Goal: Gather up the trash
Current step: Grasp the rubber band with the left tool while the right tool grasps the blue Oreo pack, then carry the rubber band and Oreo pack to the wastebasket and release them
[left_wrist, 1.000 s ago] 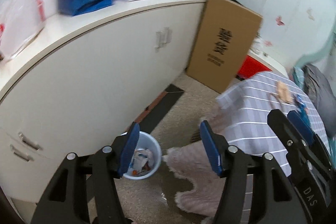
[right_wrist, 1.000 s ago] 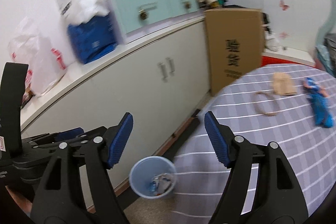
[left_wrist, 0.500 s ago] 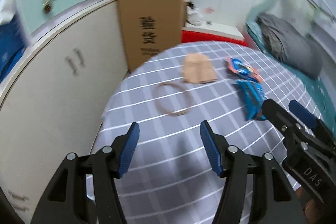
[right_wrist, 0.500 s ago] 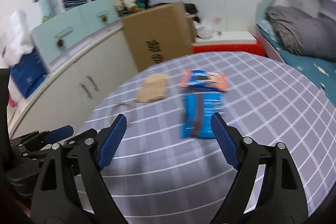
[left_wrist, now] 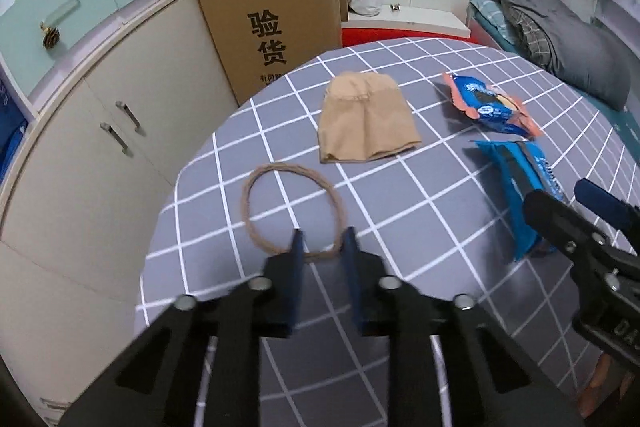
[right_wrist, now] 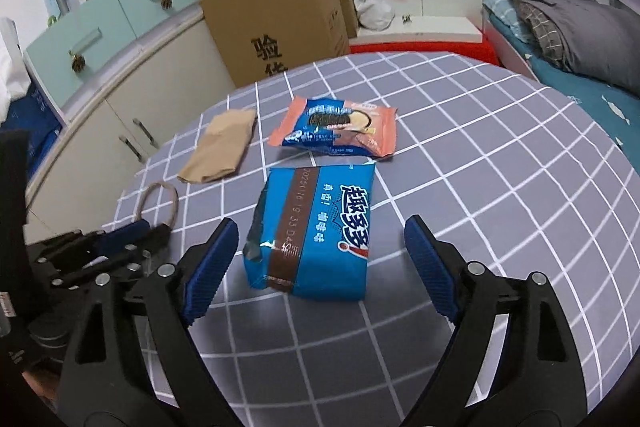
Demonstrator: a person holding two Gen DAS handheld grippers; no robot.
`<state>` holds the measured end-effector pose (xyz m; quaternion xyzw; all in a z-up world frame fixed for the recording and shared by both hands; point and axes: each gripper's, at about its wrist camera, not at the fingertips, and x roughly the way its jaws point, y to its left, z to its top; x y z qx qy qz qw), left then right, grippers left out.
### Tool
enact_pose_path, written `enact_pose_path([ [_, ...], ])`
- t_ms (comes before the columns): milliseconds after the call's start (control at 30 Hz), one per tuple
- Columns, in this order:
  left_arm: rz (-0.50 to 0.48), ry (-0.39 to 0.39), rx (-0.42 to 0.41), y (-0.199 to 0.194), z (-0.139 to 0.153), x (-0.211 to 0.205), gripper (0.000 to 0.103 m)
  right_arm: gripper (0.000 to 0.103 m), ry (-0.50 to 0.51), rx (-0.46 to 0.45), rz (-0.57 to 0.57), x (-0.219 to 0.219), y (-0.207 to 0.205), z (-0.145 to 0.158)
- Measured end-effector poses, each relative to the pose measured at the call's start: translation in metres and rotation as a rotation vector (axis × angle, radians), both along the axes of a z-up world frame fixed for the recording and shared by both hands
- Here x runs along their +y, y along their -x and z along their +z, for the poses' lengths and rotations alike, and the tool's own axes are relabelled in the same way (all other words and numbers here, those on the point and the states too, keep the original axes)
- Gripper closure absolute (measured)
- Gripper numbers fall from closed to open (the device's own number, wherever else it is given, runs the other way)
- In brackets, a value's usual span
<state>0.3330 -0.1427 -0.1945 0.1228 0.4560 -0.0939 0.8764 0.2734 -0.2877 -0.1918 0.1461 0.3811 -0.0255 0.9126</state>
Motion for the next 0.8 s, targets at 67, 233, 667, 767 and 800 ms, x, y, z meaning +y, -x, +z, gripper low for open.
enact_pose_path([
  [67,0.001,0.004,-0.008,-0.001,0.0,0.002,0.101,0.02,0.009,0.016,0.006,0.0,-0.004,-0.002],
  [233,0.013,0.086,0.001,0.003,0.003,0.011,0.101,0.061,0.004,0.041,0.025,-0.001,-0.006,-0.006],
  [667,0.019,0.309,-0.064,0.061,0.047,0.068,0.101,0.069,-0.021,-0.045,0.11,0.05,0.031,0.03],
  [767,0.044,0.346,-0.082,0.077,0.054,0.093,0.101,0.069,-0.032,-0.054,0.154,0.075,0.035,0.037],
  [800,0.054,0.36,-0.087,0.082,0.056,0.103,0.101,0.069,-0.034,-0.056,0.167,0.082,0.036,0.039],
])
